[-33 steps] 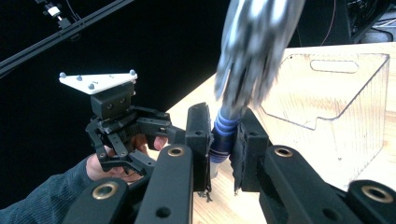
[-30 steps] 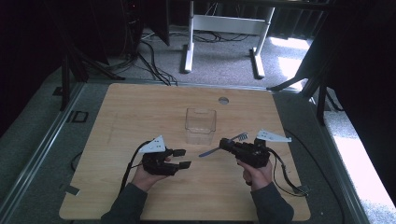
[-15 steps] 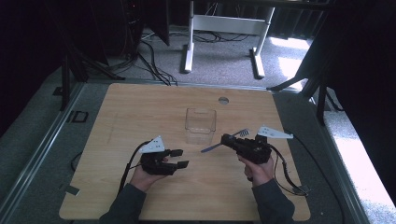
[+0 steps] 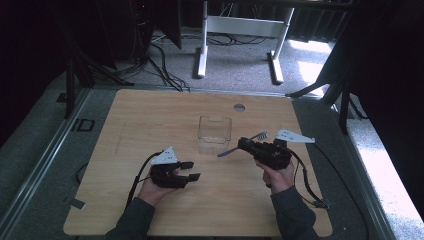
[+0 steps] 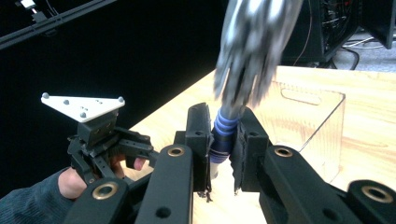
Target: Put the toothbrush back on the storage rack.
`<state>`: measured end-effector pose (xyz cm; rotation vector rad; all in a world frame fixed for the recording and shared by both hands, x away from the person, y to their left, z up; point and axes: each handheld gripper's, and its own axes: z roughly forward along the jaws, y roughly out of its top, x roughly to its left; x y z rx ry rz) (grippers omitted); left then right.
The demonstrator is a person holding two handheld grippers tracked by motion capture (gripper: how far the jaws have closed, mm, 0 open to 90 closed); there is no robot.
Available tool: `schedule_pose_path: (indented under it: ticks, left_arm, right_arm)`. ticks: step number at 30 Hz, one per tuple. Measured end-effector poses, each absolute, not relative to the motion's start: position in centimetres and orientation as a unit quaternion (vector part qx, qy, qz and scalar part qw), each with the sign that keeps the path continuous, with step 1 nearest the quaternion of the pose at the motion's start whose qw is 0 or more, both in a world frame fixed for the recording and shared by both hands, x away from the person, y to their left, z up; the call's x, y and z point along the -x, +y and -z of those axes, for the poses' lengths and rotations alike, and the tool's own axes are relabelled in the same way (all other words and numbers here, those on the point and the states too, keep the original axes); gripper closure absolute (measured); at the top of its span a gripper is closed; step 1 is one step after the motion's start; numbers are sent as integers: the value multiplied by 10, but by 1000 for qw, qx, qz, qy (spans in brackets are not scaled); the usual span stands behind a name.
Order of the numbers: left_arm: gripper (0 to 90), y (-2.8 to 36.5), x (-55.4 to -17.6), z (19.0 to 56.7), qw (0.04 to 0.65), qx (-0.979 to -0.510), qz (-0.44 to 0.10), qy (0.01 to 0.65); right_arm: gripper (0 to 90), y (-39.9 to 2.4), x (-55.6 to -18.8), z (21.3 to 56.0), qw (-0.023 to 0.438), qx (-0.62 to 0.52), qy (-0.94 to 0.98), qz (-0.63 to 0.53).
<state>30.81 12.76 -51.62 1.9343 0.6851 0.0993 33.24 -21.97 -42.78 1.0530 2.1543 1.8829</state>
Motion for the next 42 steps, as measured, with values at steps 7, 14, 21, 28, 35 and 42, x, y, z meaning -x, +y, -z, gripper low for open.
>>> schedule_pose_path:
  ticks: [7,14,21,28,35,42]
  left_arm:
    - [462,128,-308,518,500,-814,-51,291]
    - [462,127,-308,518,496,-815,-54,294]
    - [462,128,-308,519,494,-817,-55,294]
    - [463,128,-308,519,495,-815,-54,296]
    - [464,129,-308,519,496,-814,-54,297]
    - [468,128,-308,519,497,-813,-54,298]
  right_arm:
    - [786,-219,-339,424,52,-350,705,-614]
    - [786,-220,-346,421,60,-357,700,-615]
    - [787,-220,-352,417,70,-363,697,-615]
    - [786,-218,-361,416,81,-369,697,-610]
    - [786,-219,-372,416,90,-380,691,-609]
    - [786,-218,-375,416,105,-381,698,-598]
